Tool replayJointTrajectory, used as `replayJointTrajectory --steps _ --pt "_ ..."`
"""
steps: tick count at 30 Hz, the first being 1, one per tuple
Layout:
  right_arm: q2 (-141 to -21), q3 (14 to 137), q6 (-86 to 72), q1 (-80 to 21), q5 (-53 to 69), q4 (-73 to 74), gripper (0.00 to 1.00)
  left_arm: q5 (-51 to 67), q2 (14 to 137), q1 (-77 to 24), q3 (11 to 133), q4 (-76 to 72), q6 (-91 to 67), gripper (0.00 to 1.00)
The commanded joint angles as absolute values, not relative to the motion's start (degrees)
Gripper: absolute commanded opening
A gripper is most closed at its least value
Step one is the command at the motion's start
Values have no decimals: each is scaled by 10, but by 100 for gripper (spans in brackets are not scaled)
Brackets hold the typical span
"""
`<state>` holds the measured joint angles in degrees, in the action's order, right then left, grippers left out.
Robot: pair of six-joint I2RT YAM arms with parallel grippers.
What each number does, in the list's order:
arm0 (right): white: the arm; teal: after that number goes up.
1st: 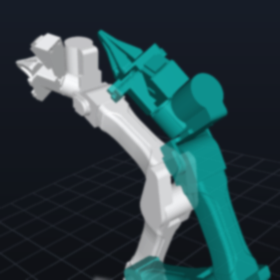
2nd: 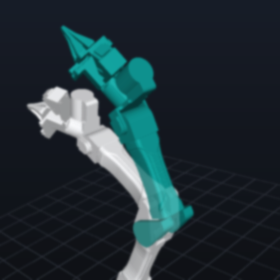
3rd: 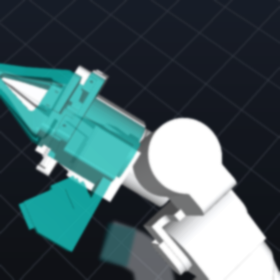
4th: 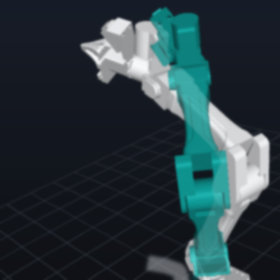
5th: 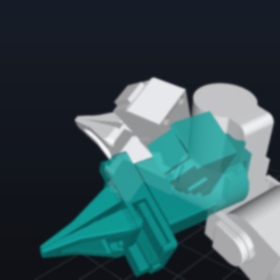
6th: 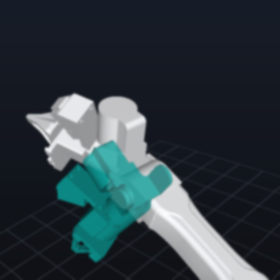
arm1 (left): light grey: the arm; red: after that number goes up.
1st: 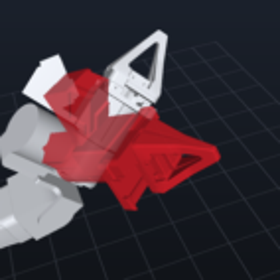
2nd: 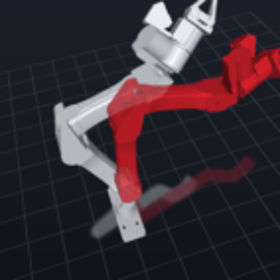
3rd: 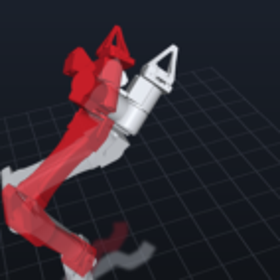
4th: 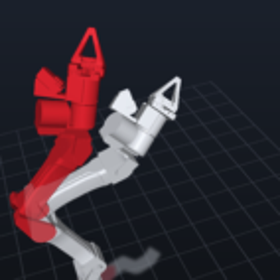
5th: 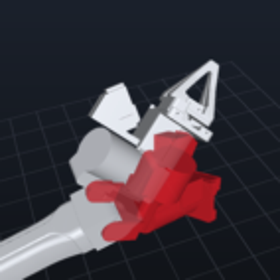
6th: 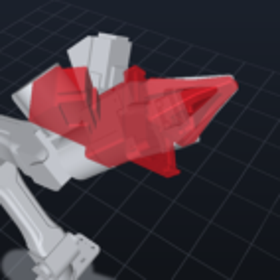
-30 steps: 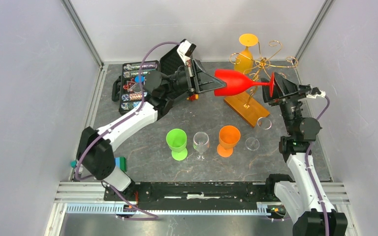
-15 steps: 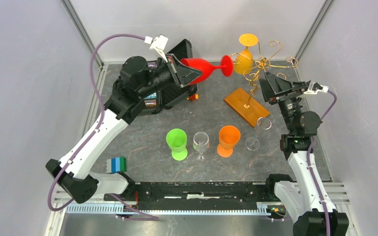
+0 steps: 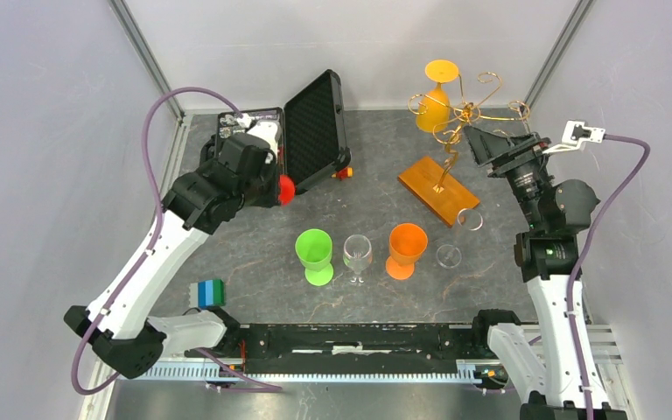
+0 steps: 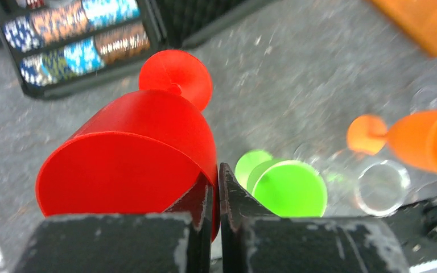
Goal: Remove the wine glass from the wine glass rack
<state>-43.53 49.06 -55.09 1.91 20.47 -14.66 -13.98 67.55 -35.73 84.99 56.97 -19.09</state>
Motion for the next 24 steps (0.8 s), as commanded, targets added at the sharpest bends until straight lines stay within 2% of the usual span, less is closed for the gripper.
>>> replayJointTrajectory --steps 1,9,24 --pt "-440 540 -431 19 205 -40 75 -134 679 -358 816 670 -149 2" --pt "-452 570 -382 19 188 34 76 -85 701 -358 745 679 -133 2" --pt "-453 537 -426 19 193 13 75 -7 683 -358 643 651 -147 2"
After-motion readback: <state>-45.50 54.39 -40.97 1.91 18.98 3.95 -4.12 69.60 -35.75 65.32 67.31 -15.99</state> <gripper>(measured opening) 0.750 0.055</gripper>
